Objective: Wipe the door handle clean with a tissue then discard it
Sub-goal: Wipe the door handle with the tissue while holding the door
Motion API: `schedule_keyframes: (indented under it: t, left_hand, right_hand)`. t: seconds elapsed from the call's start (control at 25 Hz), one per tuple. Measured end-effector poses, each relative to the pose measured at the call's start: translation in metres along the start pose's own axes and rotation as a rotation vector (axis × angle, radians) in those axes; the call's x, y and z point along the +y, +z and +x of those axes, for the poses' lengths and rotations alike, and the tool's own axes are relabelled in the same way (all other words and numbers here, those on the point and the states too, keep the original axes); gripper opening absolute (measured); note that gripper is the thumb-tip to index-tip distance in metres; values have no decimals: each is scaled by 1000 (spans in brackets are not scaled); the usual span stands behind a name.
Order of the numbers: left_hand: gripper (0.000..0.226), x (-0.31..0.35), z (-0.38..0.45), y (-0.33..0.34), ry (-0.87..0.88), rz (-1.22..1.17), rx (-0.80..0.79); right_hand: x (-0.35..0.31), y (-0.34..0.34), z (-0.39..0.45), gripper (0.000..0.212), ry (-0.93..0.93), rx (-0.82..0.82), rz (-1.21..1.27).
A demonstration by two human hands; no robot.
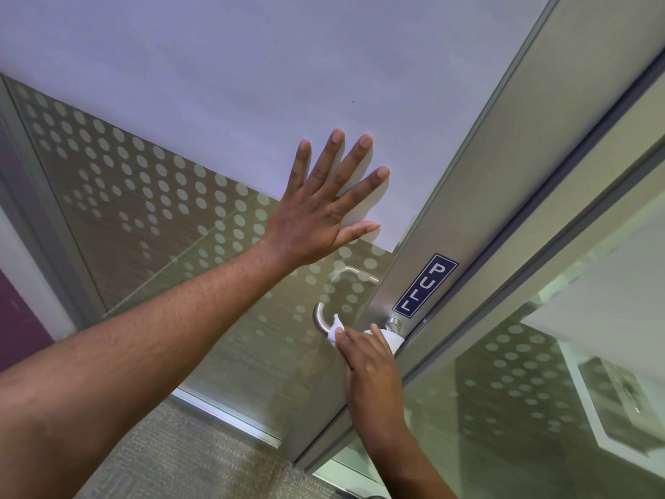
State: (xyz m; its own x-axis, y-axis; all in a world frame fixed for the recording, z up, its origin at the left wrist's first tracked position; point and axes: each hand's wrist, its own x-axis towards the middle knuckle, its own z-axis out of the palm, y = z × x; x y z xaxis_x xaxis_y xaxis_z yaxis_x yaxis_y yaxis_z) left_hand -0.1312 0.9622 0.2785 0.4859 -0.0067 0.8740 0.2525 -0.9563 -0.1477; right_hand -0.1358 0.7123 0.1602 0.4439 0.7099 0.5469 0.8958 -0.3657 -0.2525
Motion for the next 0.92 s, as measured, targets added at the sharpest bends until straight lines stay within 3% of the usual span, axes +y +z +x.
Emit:
schedule_keyframes:
  t: [0.12, 0.28, 0.48, 0.72, 0.92]
  left_hand:
    - [85, -1, -1, 1, 2, 2, 11]
    - [86, -2, -2, 2, 2, 1, 23]
    - [86, -2, 0, 3, 7, 1, 21]
    - [86, -1, -2, 4, -4, 5, 0]
    - [85, -3, -1, 4, 4, 2, 18]
  right_hand:
    - [14, -11, -16, 37, 100, 54, -51]
    - [11, -15, -21, 45, 317, 112, 117]
    - [11, -24, 1, 21, 522, 134, 296]
    - [0, -25, -8, 18, 663, 130, 380]
    - [8, -26, 9, 17, 630, 147, 262]
